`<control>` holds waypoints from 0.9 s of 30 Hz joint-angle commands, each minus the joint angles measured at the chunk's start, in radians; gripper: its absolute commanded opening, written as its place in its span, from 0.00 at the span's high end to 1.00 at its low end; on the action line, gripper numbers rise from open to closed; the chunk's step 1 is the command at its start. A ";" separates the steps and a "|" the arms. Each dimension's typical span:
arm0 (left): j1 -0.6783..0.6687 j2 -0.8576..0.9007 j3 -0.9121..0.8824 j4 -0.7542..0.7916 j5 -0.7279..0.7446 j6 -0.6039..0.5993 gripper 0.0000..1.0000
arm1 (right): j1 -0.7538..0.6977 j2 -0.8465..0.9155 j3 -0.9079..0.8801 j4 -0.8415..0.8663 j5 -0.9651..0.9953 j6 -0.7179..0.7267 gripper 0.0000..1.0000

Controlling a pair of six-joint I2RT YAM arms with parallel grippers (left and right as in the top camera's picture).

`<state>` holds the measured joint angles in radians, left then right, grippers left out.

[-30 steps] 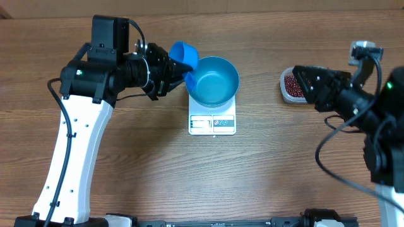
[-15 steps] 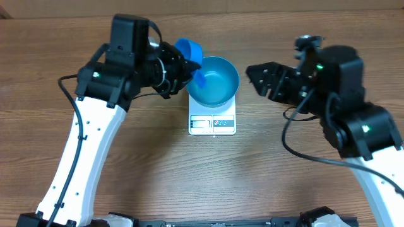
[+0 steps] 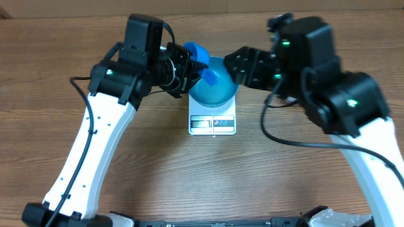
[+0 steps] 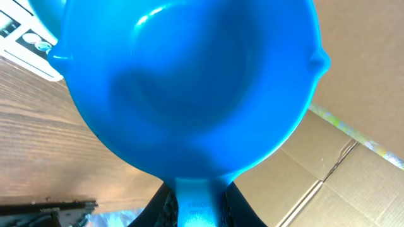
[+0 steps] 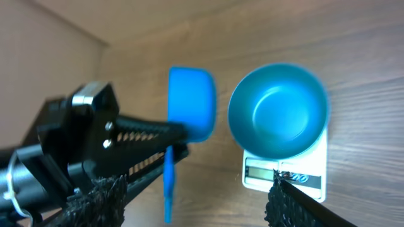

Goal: Scoop item into bowl and weigh 150g on scale

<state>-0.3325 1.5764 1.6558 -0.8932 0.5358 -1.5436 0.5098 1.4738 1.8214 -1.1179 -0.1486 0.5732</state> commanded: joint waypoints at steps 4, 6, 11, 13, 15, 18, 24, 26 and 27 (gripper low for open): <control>-0.002 0.075 -0.001 0.030 0.154 -0.035 0.96 | 0.074 0.086 0.011 -0.004 0.086 0.062 0.28; 0.005 0.087 -0.001 0.038 0.182 -0.034 0.96 | 0.074 0.105 0.011 -0.003 0.088 0.092 0.28; 0.018 0.088 -0.001 0.040 0.181 -0.034 0.96 | 0.073 0.112 0.011 0.002 0.097 0.112 0.35; 0.024 0.088 -0.001 0.043 0.183 -0.034 0.96 | 0.074 0.112 0.011 0.000 0.107 0.112 0.41; 0.025 0.088 -0.001 0.051 0.184 -0.034 0.96 | 0.074 0.112 0.010 0.000 0.107 0.112 0.44; 0.024 0.088 -0.001 0.068 0.183 -0.035 0.96 | 0.074 0.112 -0.001 0.005 0.106 0.122 0.48; 0.024 0.088 -0.001 0.098 0.183 -0.035 0.96 | 0.074 0.117 -0.035 0.032 0.129 0.161 0.54; 0.023 0.088 -0.001 0.098 0.183 -0.035 0.96 | 0.074 0.119 -0.035 0.048 0.128 0.161 0.57; 0.021 0.088 -0.001 0.098 0.183 -0.035 0.96 | 0.074 0.119 -0.035 0.058 0.124 0.161 0.59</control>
<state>-0.3134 1.6695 1.6554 -0.7990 0.7006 -1.5696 0.5831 1.5879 1.7893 -1.0847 -0.0425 0.7223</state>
